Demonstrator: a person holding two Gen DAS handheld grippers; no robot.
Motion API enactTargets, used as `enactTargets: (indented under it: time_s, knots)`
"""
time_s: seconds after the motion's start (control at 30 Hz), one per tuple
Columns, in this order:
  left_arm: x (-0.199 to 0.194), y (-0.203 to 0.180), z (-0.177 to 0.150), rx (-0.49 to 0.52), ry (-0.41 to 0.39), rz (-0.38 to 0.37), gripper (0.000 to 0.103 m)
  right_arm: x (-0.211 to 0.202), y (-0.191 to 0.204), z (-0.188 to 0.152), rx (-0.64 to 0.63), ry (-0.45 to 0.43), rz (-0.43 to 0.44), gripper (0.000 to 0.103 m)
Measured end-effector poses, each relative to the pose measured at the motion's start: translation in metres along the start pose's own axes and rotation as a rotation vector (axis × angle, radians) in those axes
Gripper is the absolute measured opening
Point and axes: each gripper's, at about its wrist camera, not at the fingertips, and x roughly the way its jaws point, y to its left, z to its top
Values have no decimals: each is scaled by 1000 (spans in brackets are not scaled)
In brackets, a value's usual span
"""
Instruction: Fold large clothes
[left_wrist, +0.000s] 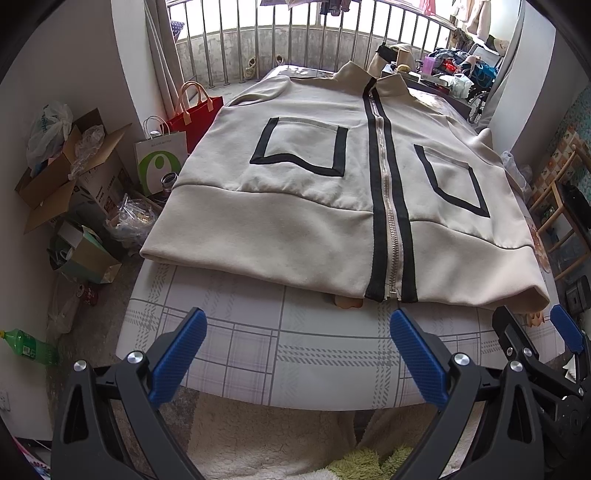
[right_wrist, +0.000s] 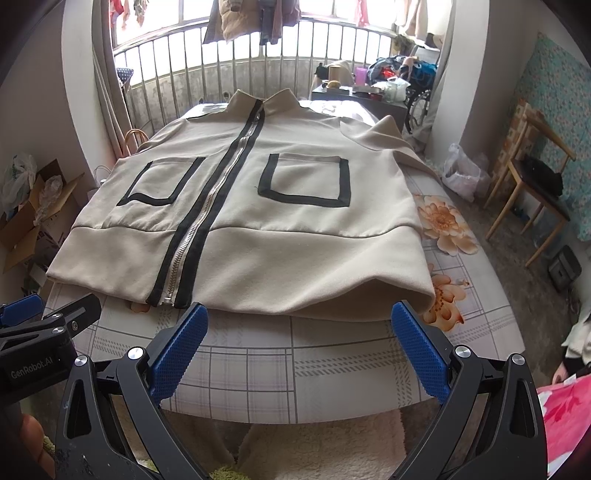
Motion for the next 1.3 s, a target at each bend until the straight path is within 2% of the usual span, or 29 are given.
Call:
enactTargets:
  time_s: [1.3]
  knots:
    - [-1, -1, 1, 0, -5, -3, 98, -1, 1, 1, -3, -4, -8, 95]
